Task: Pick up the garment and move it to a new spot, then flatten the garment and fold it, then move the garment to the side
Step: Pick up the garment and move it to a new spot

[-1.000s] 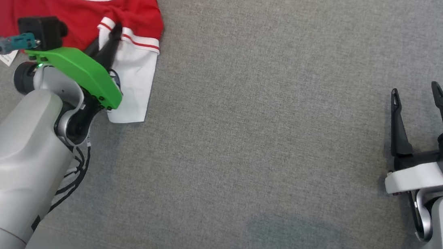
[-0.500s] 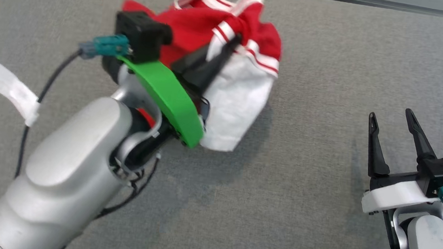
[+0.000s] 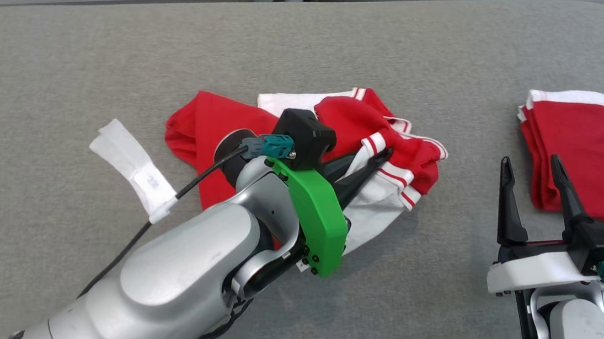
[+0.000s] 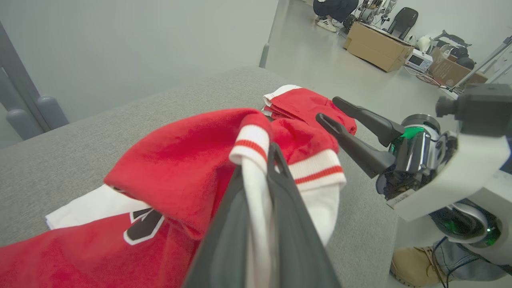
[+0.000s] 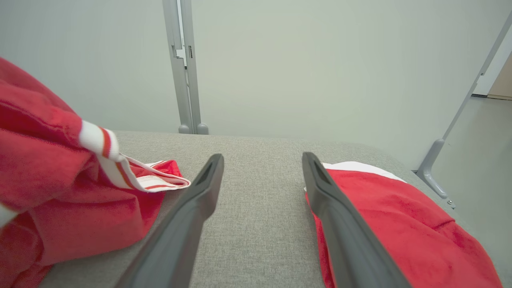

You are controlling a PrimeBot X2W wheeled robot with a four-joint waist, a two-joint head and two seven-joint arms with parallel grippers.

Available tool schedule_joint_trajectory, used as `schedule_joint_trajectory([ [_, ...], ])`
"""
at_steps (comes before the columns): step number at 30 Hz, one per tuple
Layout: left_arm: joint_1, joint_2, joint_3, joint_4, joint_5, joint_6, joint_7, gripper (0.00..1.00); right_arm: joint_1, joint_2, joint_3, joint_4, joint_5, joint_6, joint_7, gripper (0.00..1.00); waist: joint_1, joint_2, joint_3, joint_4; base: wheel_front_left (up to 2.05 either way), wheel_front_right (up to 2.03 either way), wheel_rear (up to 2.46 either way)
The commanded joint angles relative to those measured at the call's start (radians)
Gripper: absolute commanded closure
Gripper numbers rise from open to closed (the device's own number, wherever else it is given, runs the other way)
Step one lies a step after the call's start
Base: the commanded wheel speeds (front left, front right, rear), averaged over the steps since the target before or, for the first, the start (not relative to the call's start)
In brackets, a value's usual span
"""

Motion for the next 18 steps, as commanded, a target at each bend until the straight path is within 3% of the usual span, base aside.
schedule_joint_trajectory([
  [1, 0.015, -0.016, -0.012, 0.049, 0.014, -0.004, -0.017, 1.00, 0.009, 0.002, -0.006, -0.006, 0.008, -0.002, 0.000, 0.00, 0.0000, 0.0000, 0.031, -0.120, 0.00, 0.00, 0.00],
  [6, 0.028, -0.048, -0.038, 0.201, 0.036, -0.019, -0.061, 1.00, 0.014, 0.004, -0.008, -0.008, 0.034, -0.002, 0.000, 0.00, 0.0000, 0.0000, 0.053, -0.166, 0.00, 0.00, 0.00],
  [13, 0.039, -0.059, -0.009, 0.379, 0.045, 0.012, -0.154, 0.98, 0.020, 0.004, -0.011, -0.007, 0.049, -0.002, 0.000, 0.00, 0.0000, 0.0000, 0.048, -0.176, 0.00, 0.00, 0.00],
  [14, 0.040, -0.065, -0.003, 0.398, 0.046, 0.017, -0.170, 0.65, 0.025, 0.004, -0.018, -0.006, 0.046, -0.002, 0.000, 0.00, 0.0000, 0.0000, 0.043, -0.170, 0.00, 0.00, 0.00],
  [15, 0.043, -0.072, 0.003, 0.412, 0.042, 0.020, -0.184, 0.00, 0.026, 0.004, -0.025, -0.006, 0.043, -0.002, 0.000, 0.00, 0.0000, 0.0000, 0.037, -0.164, 0.00, 0.00, 0.00],
  [18, 0.054, -0.077, 0.004, 0.429, 0.043, 0.023, -0.211, 0.00, 0.039, 0.004, -0.031, -0.009, 0.037, -0.002, 0.000, 0.00, 0.0000, 0.0000, 0.012, -0.143, 0.00, 0.00, 0.00],
])
